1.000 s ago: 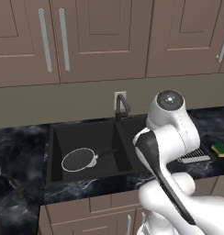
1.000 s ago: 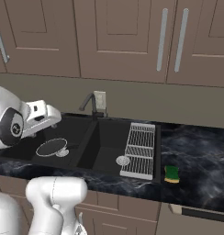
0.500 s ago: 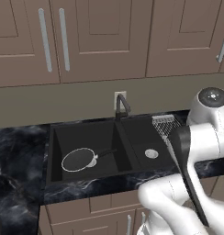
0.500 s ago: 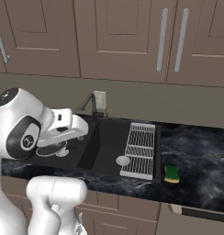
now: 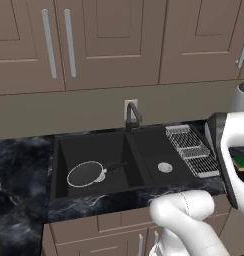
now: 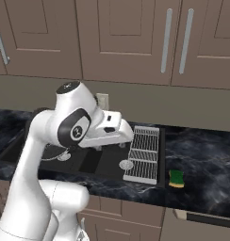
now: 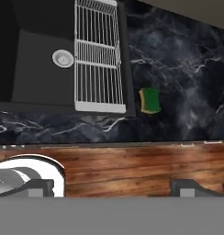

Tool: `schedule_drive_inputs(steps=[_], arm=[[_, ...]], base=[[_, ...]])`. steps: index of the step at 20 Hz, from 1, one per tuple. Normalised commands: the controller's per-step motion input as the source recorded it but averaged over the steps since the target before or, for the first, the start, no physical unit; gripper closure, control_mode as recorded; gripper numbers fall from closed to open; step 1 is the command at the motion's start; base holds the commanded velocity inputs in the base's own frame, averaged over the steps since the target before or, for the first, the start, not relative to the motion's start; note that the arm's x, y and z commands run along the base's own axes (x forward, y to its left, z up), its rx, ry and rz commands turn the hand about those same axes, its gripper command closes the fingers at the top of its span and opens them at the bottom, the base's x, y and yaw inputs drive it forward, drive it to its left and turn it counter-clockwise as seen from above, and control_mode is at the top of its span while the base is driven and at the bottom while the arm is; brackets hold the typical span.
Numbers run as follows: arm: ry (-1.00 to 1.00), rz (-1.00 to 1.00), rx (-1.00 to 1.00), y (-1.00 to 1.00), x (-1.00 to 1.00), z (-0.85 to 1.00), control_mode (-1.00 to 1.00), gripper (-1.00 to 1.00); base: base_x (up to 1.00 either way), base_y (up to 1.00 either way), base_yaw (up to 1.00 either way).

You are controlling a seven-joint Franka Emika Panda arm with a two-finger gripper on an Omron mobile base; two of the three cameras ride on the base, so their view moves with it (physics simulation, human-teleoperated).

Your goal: Pick the pan and sponge and place them into the sink. Then turn on the water.

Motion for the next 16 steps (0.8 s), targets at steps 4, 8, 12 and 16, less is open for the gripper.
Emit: schedule_drive_inputs(steps=[4,8,12,16], arm=[[0.12,-0.09,0.05,-1.00,0.47,-0.40,-1.00,-1.00],[0.06,-0.02,0.06,-0.94,0.39,-0.66,-1.00,-1.00],[0.03,0.00,0.06,-0.76,0.39,-0.87,-1.00,-1.00],[0.02,0.00,0.04,-0.71,0.41,-0.85,-1.00,-1.00]], base=[[0.00,0.00,0.00],[0.00,0.00,0.00],[0.00,0.00,0.00],[0.00,0.00,0.00]])
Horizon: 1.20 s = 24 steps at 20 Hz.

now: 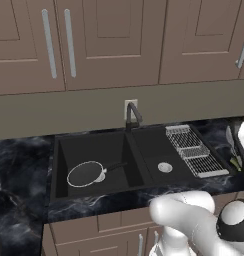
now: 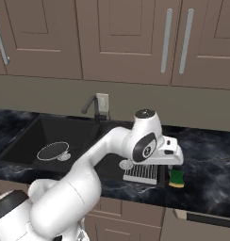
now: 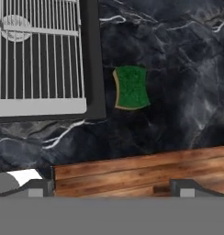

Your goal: Pick the pan and sponge and place them into the sink. Then turn on the water.

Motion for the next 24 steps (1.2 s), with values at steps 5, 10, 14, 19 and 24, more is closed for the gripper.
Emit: schedule_drive_inputs(steps=[5,10,14,19,24], arm=[[0.00,0.00,0.01,-0.56,0.50,-0.53,-1.00,-1.00],[0.00,0.00,0.00,-0.43,0.53,-0.29,-1.00,-1.00],[0.00,0.01,0.00,-0.37,0.38,-0.24,-1.00,-1.00],[0.00,0.00,0.02,-0.22,0.24,-0.41,-1.00,-1.00],[0.02,0.01,0.09,-0.08,0.18,-0.42,-1.00,-1.00]], base=[[0.00,0.00,0.00],[0.00,0.00,0.00],[0.00,0.00,0.00],[0.00,0.00,0.00],[0.00,0.00,0.00]])
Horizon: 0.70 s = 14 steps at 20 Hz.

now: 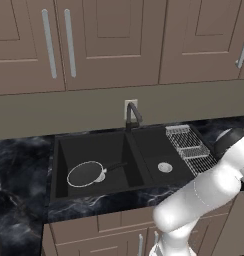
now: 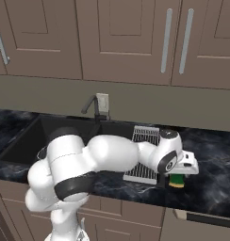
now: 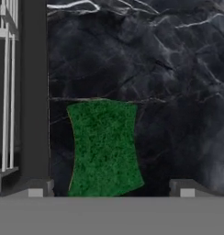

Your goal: Pick the pan and sponge and place them into the sink. Then turn on the water.

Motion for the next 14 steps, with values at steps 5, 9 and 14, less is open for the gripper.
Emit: schedule_drive_inputs(steps=[5,9,14], arm=[[0.00,0.03,0.11,0.00,0.05,-0.21,-1.00,-1.00],[0.00,0.02,0.08,0.00,0.10,-0.23,-1.00,-1.00],[0.01,0.00,0.05,-0.05,0.12,-0.25,-1.00,-1.00]], base=[[0.00,0.00,0.00],[0.00,0.00,0.00],[0.00,0.00,0.00]])
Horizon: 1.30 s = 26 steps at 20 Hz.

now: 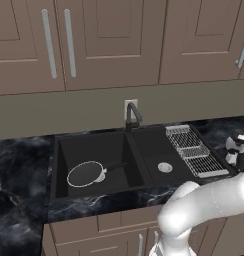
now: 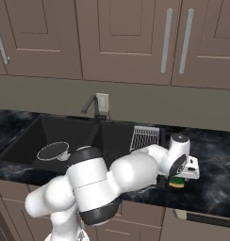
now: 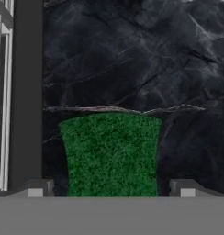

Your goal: Pick the pan and sponge and place them into the sink. Then turn on the water.

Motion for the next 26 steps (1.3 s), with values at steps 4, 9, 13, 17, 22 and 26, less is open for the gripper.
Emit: schedule_drive_inputs(steps=[4,9,13,17,22,26], arm=[[0.02,0.00,0.00,0.00,0.12,-0.29,-1.00,-1.00],[0.01,0.00,0.00,0.00,0.06,-0.32,-1.00,-1.00],[0.00,0.00,0.00,0.00,0.00,-0.14,-1.00,1.00],[0.00,0.00,0.00,0.00,-0.12,0.00,-1.00,1.00],[-0.04,0.02,0.01,0.02,-0.47,0.12,-1.00,1.00],[-0.08,0.03,0.03,0.16,-0.56,0.70,-1.00,1.00]], base=[[0.00,0.00,0.00],[0.00,0.00,0.00],[0.00,0.00,0.00],[0.00,0.00,0.00],[0.00,0.00,0.00],[0.00,0.00,0.00]])
